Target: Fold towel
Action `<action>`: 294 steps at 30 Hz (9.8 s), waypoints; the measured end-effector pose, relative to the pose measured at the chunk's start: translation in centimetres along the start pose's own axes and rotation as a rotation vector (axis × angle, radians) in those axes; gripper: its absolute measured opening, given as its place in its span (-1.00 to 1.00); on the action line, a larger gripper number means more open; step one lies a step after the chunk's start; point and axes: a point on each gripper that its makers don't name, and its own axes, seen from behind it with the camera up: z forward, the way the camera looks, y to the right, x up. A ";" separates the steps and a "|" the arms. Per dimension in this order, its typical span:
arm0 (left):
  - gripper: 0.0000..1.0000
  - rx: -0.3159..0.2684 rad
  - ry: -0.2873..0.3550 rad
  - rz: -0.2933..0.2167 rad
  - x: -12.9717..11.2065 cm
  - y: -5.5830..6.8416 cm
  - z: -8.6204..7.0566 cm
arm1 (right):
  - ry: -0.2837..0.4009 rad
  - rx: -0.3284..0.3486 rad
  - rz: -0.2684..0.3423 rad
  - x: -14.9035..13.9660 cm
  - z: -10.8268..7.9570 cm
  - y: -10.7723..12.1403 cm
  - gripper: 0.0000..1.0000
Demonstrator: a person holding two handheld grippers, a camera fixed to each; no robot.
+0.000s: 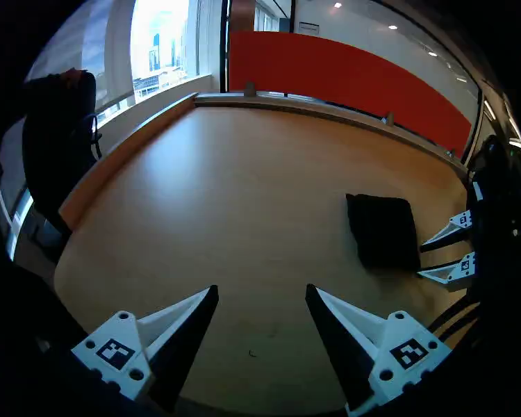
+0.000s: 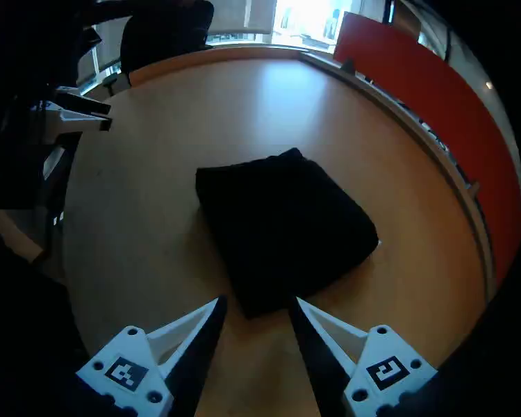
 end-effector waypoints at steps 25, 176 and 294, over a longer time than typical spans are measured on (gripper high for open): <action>0.87 -0.004 0.001 0.012 0.5 0.0 0.2 | 0.017 -0.016 0.121 -0.5 0.4 0.4 -0.87; 0.87 -0.126 0.058 0.222 8.4 10.8 0.9 | -0.074 -0.609 0.778 -33.1 -29.9 27.3 -0.88; 0.87 -0.131 0.359 0.195 21.6 9.4 0.8 | 0.717 -0.656 0.690 -0.8 -30.9 24.2 0.91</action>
